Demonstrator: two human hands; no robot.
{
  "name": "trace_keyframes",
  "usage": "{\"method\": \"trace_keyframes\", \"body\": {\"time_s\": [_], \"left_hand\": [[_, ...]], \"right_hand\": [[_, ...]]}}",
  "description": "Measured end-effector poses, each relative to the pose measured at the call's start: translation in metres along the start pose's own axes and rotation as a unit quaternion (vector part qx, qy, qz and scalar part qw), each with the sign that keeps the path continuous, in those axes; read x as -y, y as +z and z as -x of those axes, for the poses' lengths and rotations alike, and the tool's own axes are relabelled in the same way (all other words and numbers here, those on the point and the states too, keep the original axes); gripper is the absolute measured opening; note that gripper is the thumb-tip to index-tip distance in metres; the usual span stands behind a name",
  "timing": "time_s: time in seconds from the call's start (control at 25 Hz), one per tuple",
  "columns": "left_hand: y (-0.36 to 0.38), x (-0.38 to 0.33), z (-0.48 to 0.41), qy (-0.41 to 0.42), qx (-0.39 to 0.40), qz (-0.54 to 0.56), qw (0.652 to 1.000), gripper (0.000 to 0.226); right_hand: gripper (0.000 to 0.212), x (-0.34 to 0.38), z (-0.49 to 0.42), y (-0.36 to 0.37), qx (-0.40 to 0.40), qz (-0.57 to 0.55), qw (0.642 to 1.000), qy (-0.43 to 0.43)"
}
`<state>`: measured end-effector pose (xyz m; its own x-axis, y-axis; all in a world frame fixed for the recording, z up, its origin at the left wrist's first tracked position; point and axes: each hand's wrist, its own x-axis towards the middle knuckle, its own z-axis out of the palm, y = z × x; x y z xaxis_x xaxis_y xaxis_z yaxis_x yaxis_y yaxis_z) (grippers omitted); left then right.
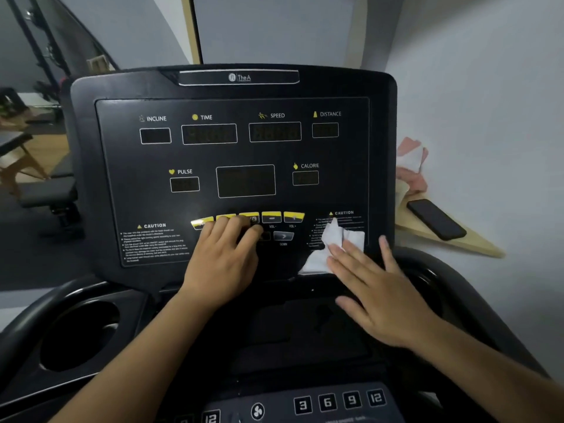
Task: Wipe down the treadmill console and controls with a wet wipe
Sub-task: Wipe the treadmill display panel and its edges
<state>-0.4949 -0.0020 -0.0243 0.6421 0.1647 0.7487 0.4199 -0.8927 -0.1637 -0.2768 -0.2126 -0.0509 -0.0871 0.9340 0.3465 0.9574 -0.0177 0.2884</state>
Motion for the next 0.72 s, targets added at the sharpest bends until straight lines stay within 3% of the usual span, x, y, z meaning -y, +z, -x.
{"method": "trace_keyframes", "body": {"time_s": [0.08,0.16,0.24,0.32,0.36,0.52,0.6,0.64,0.72], "left_hand": [[0.0,0.001,0.0,0.0,-0.002,0.003,1.0,0.025],[-0.001,0.002,0.001,-0.001,0.0,0.003,1.0,0.024],[-0.001,0.001,0.0,-0.005,0.002,0.005,1.0,0.023],[-0.002,0.001,0.0,-0.01,0.0,0.01,1.0,0.022],[-0.003,0.001,0.0,-0.011,-0.001,0.012,1.0,0.021],[-0.002,0.001,-0.001,-0.007,-0.01,0.016,1.0,0.019],[0.0,0.001,0.0,-0.005,-0.015,0.013,1.0,0.018],[0.0,0.001,0.0,-0.003,-0.017,0.011,1.0,0.018],[0.0,0.002,0.0,-0.003,-0.017,0.01,1.0,0.018]], "right_hand": [[0.063,-0.033,-0.015,-0.015,-0.028,0.034,0.998,0.042],[0.061,-0.073,-0.038,-0.033,-0.048,0.014,0.982,0.183],[0.047,-0.1,-0.061,-0.049,-0.039,-0.139,0.94,0.309],[0.041,-0.098,-0.077,-0.048,-0.084,-0.325,0.865,0.372],[0.04,-0.089,-0.079,-0.046,-0.105,-0.365,0.836,0.397],[0.038,-0.058,-0.036,-0.02,-0.119,-0.459,0.773,0.422],[0.022,-0.054,-0.012,-0.009,-0.088,-0.539,0.731,0.41],[0.016,-0.056,-0.006,-0.008,-0.073,-0.557,0.723,0.403],[0.027,-0.065,-0.012,-0.008,-0.07,-0.576,0.718,0.385]]}}
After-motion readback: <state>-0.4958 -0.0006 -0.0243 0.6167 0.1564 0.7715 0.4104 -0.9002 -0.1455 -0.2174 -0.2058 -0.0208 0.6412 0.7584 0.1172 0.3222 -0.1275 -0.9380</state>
